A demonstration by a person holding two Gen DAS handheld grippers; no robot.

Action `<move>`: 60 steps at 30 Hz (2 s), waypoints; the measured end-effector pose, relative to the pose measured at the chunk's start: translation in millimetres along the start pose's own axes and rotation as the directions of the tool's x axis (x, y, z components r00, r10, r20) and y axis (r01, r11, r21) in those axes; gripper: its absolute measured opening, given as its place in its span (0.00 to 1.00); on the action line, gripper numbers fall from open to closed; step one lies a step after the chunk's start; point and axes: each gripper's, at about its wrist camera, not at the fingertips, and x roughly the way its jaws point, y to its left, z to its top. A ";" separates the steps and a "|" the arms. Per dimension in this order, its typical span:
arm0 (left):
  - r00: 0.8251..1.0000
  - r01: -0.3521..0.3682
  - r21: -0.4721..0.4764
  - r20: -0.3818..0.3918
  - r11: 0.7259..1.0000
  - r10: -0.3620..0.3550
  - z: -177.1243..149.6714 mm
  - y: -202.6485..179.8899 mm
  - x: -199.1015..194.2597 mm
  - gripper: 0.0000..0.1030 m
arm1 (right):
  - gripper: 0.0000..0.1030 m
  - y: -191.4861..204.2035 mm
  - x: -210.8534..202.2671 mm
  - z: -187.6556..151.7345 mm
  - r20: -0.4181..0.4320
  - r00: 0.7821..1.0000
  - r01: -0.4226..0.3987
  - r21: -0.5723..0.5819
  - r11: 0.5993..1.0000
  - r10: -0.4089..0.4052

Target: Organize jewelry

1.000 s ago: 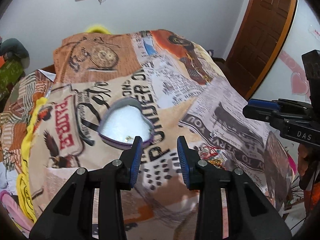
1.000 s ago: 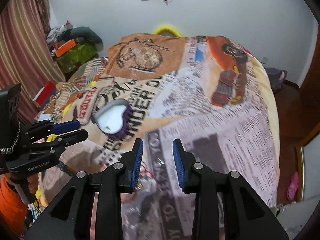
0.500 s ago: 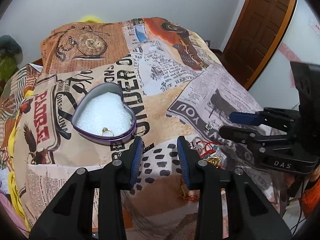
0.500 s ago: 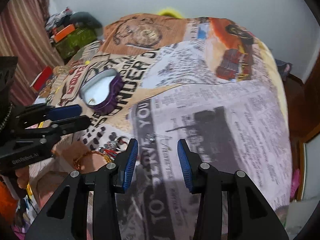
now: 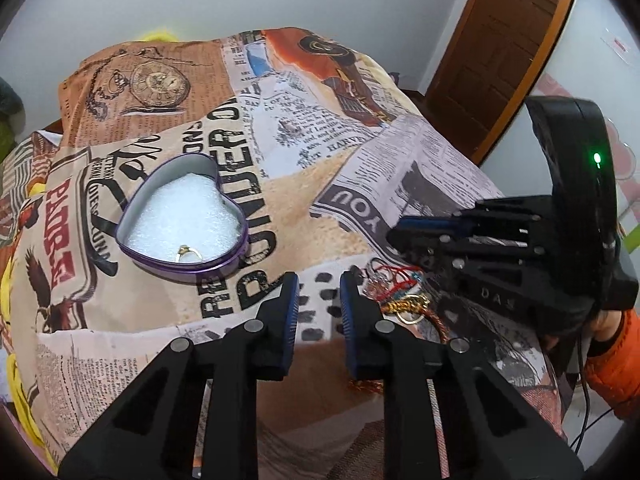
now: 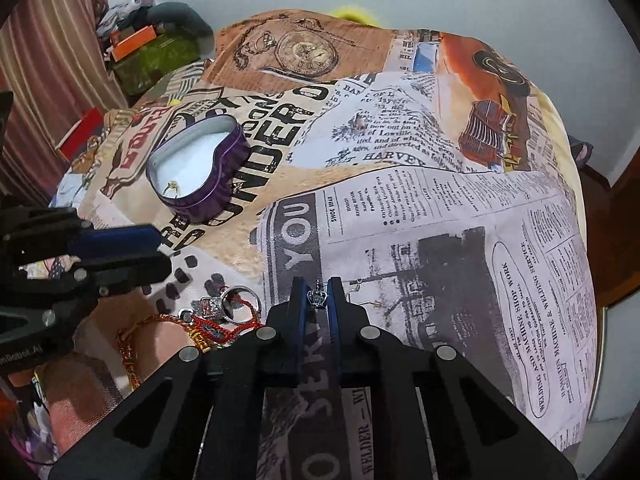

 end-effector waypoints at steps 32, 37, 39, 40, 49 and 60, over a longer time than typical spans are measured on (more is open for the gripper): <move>0.998 -0.048 0.119 -0.026 0.992 0.051 7.3 -48.2 27.5 0.10 | 0.09 -16.3 -34.4 -22.5 0.079 0.995 -0.073 0.060 0.996 0.068; 0.999 -0.037 0.091 0.010 0.995 0.036 7.9 -44.8 13.3 0.09 | 0.09 -12.1 -44.3 -18.2 0.102 0.992 -0.073 0.054 0.996 0.067; 0.999 -0.036 0.082 0.028 0.996 0.034 9.0 -43.2 5.4 0.09 | 0.09 -10.2 -49.1 -15.4 0.112 0.992 -0.071 0.051 0.996 0.065; 0.999 -0.035 0.077 0.037 0.996 0.032 9.9 -42.0 1.6 0.09 | 0.09 -8.9 -51.6 -14.1 0.118 0.991 -0.069 0.049 0.996 0.063; 0.992 -0.039 0.038 0.118 0.999 0.034 16.1 -26.7 -35.0 0.09 | 0.09 6.9 -71.6 4.2 0.174 0.983 -0.068 0.023 0.997 0.062; 0.979 -0.059 -0.033 0.193 0.998 0.065 15.3 11.0 -70.8 0.09 | 0.09 41.6 -80.3 36.1 0.232 0.968 -0.093 -0.030 0.995 0.097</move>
